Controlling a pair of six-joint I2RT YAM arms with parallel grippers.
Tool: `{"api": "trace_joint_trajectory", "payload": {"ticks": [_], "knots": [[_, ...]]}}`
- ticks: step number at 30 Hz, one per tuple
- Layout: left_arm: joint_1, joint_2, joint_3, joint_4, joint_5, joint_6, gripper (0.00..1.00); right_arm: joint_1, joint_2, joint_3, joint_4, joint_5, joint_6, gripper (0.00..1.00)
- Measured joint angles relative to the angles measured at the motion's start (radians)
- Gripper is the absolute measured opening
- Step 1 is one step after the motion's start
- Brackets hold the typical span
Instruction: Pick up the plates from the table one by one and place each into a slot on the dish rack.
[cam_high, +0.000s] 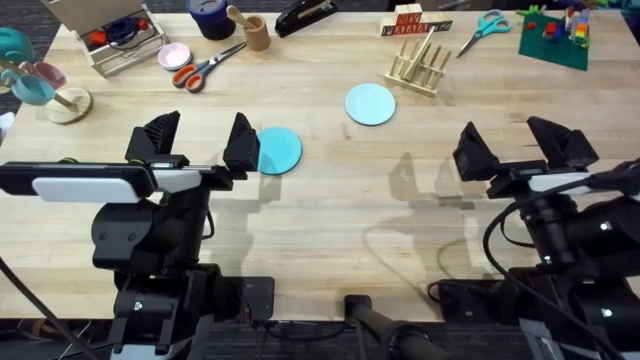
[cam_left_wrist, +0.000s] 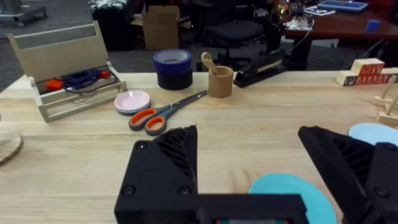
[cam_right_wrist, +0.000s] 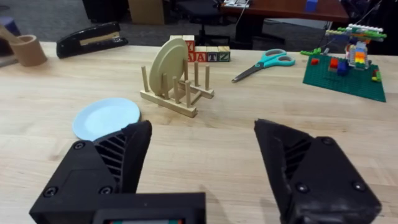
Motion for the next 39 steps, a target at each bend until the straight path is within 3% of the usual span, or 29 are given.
{"api": "trace_joint_trajectory", "payload": {"ticks": [13,17,21,29,39], "knots": [[0.0,0.0,0.0,0.0,-0.002,0.0,0.993,0.0,0.0,0.0,-0.003,-0.003,0.0,0.996],[0.0,0.0,0.0,0.056,0.005,-0.002,0.992,0.0,0.0,0.0,0.0,-0.005,0.0,0.996],[0.0,0.0,0.044,-0.022,0.005,-0.007,0.993,0.0,0.007,0.033,-0.03,-0.019,0.0,0.996],[0.0,0.083,0.323,-0.246,0.005,-0.01,0.991,0.0,0.142,0.269,-0.081,-0.03,0.0,0.996],[0.0,0.51,0.753,-0.654,0.005,-0.094,0.993,0.0,0.527,0.655,-0.47,-0.037,0.0,0.996]]}}
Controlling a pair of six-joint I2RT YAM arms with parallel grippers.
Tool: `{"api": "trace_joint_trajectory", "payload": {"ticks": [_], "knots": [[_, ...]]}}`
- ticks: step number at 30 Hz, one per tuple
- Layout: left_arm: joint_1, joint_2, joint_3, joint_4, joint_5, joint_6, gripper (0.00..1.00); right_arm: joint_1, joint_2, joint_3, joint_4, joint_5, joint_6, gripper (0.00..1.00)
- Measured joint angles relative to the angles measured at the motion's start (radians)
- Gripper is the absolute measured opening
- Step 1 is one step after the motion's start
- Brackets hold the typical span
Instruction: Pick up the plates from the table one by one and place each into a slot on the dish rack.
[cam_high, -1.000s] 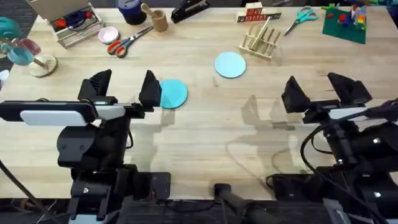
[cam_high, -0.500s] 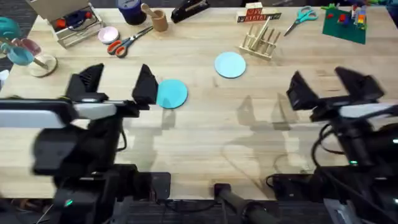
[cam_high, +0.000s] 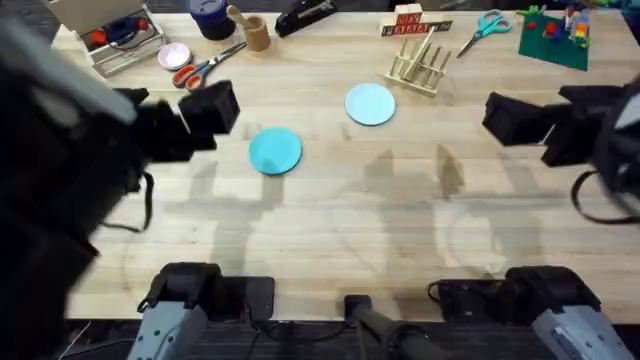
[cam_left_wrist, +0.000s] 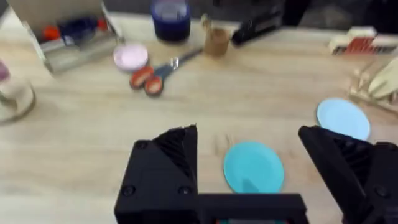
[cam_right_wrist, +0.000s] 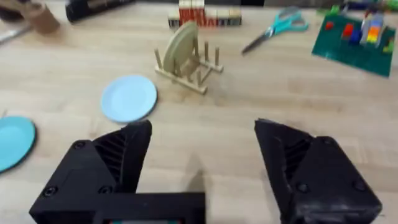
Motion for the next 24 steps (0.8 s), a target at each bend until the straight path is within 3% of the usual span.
{"api": "trace_joint_trajectory", "payload": {"ticks": [5,12,17,24], "knots": [[0.0,0.223,0.182,-0.188,0.0,-0.025,0.994,0.0,0.183,0.188,-0.191,0.0,0.0,0.996],[0.0,0.448,0.33,-0.366,0.008,-0.04,0.993,0.0,0.415,0.401,-0.38,0.0,0.0,0.995],[0.0,0.542,0.364,-0.379,0.016,-0.04,0.993,0.0,0.527,0.463,-0.392,0.0,0.0,0.995],[0.0,0.604,0.364,-0.365,0.021,-0.043,0.993,0.0,0.58,0.463,-0.395,-0.001,0.0,0.996]]}}
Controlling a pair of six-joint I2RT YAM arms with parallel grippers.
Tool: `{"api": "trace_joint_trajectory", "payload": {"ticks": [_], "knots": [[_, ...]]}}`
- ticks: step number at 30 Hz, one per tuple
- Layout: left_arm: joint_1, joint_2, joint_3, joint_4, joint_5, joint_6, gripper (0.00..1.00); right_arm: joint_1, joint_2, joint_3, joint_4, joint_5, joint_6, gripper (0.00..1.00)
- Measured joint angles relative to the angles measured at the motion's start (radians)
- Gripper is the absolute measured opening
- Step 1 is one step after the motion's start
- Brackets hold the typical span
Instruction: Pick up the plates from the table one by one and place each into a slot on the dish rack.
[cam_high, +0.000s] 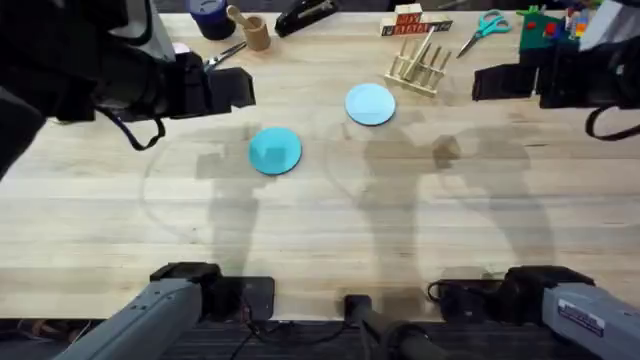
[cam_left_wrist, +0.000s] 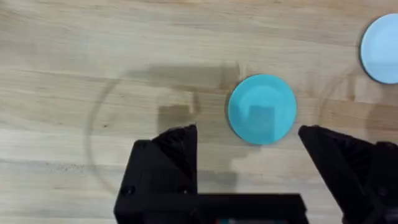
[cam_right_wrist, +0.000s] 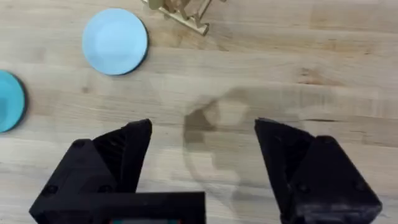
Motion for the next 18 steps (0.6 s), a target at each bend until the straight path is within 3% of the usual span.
{"api": "trace_joint_trajectory", "payload": {"ticks": [3,4,9,10,15,18], "knots": [[0.0,0.01,0.0,0.011,0.002,0.0,0.991,0.0,0.006,0.0,0.0,0.0,0.0,0.996],[0.0,0.011,0.0,0.014,0.002,-0.004,0.933,0.0,0.006,0.0,0.0,0.0,0.0,0.996],[0.0,0.012,0.0,0.021,0.006,-0.004,0.161,0.0,0.006,0.0,0.0,0.0,0.0,0.996],[0.0,0.012,0.0,0.023,0.011,0.001,0.075,0.0,0.006,0.0,0.0,0.0,0.0,0.996],[0.013,0.012,0.0,0.03,0.121,0.045,0.042,0.0,0.006,0.0,0.0,0.0,0.0,0.996],[0.066,0.019,0.0,0.024,0.243,0.1,0.042,0.0,0.006,0.0,0.0,0.0,0.0,0.996]]}}
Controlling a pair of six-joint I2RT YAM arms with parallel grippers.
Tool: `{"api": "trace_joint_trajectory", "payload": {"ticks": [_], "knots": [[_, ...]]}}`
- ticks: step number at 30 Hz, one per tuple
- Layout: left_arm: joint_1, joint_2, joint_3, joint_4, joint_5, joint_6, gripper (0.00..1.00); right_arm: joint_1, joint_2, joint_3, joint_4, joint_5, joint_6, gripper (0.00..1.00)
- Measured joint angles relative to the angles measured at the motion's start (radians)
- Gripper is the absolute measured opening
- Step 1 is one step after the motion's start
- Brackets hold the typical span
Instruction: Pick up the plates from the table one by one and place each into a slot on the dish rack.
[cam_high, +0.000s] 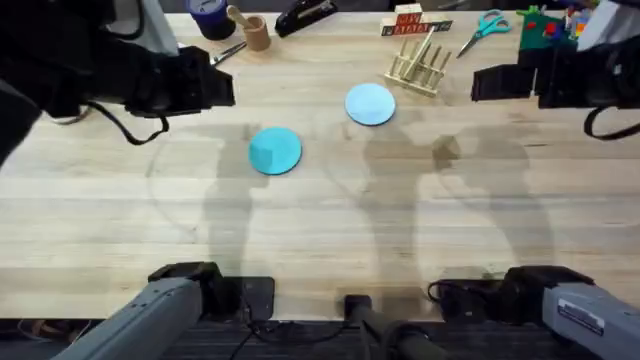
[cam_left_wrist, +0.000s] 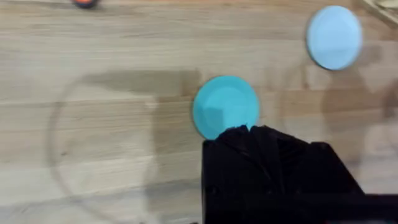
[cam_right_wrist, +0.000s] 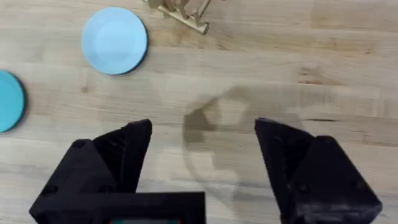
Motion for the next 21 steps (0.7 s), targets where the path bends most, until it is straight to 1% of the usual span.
{"api": "trace_joint_trajectory", "payload": {"ticks": [4,7,9,11,13,15,21], "knots": [[0.096,0.036,0.0,-0.037,0.176,0.092,0.042,0.0,0.0,0.0,0.0,0.0,0.0,0.996],[0.165,0.074,0.0,-0.078,0.308,0.175,0.042,0.0,0.0,0.0,0.0,0.0,0.0,0.996],[0.202,0.103,0.0,-0.112,0.391,0.235,0.042,0.0,0.0,0.0,0.0,0.0,0.0,0.996],[0.229,0.138,0.0,-0.142,0.453,0.288,0.042,0.0,0.0,0.0,0.0,0.0,0.0,0.996],[0.25,0.177,0.0,-0.167,0.496,0.336,0.042,0.0,0.0,0.0,0.0,0.0,0.0,0.996],[0.265,0.217,0.0,-0.184,0.523,0.379,0.042,0.0,0.0,0.0,0.0,0.0,0.0,0.996],[0.29,0.311,0.0,-0.201,0.566,0.489,0.043,0.0,0.0,0.0,0.0,0.0,0.0,0.996]]}}
